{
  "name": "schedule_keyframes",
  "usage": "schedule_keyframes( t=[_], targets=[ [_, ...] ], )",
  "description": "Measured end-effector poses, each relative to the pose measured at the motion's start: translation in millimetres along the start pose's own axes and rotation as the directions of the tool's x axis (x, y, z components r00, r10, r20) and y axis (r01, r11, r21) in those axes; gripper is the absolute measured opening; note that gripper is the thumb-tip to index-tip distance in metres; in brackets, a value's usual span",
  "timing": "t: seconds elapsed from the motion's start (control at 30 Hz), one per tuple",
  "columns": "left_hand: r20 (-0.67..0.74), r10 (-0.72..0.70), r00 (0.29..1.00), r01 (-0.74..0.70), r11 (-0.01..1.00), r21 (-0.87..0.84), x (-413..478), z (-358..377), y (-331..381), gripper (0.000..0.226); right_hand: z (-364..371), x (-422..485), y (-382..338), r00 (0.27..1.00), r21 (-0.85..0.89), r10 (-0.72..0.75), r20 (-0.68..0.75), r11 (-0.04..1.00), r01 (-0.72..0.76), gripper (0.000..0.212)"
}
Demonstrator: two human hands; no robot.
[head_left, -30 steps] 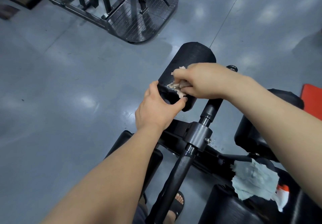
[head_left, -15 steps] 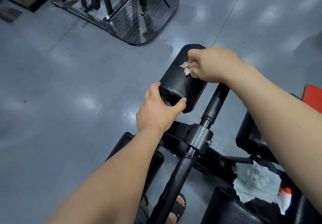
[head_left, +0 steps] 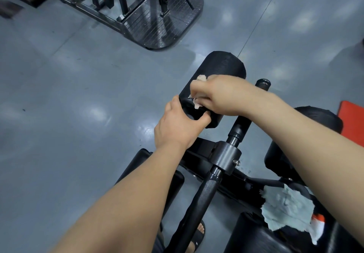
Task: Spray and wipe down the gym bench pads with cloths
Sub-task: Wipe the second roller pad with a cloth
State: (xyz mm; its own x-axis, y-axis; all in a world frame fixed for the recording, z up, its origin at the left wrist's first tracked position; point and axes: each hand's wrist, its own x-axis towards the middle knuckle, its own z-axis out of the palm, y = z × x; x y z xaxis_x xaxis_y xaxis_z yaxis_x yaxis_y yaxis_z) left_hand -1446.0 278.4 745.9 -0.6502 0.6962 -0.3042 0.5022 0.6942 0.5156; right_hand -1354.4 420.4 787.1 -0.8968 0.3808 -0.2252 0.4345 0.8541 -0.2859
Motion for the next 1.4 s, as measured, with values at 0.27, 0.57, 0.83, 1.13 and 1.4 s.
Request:
schedule_keyframes(
  t=[0.27, 0.57, 0.83, 1.13, 1.4],
  targets=[
    [-0.015, 0.012, 1.000, -0.013, 0.999, -0.050, -2.9, -2.5, 0.2, 0.087, -6.8, 9.4, 30.1, 0.901, -0.099, 0.313, -0.302, 0.929, -0.356, 0.023],
    [0.004, 0.008, 1.000, -0.008, 0.999, -0.032, -3.1, -3.8, 1.5, 0.085, -1.9, 5.3, 6.9, 0.979, -0.079, 0.132, -0.154, 0.986, -0.145, 0.025],
    [0.003, 0.006, 1.000, -0.006, 1.000, -0.030, -2.7, -3.7, 1.0, 0.086, 5.7, 1.8, -3.3, 0.967, -0.150, 0.150, -0.207, 0.972, -0.183, 0.037],
    [-0.014, 0.011, 1.000, -0.011, 0.999, -0.036, -2.6, -2.8, 1.0, 0.090, -10.3, 7.3, 40.9, 0.873, 0.030, 0.428, -0.236, 0.901, -0.433, 0.033],
    [-0.018, 0.011, 1.000, -0.012, 0.999, -0.041, -2.1, -2.6, -0.1, 0.088, -4.9, 12.9, 34.2, 0.890, 0.077, 0.343, -0.299, 0.939, -0.335, 0.021]
  ],
)
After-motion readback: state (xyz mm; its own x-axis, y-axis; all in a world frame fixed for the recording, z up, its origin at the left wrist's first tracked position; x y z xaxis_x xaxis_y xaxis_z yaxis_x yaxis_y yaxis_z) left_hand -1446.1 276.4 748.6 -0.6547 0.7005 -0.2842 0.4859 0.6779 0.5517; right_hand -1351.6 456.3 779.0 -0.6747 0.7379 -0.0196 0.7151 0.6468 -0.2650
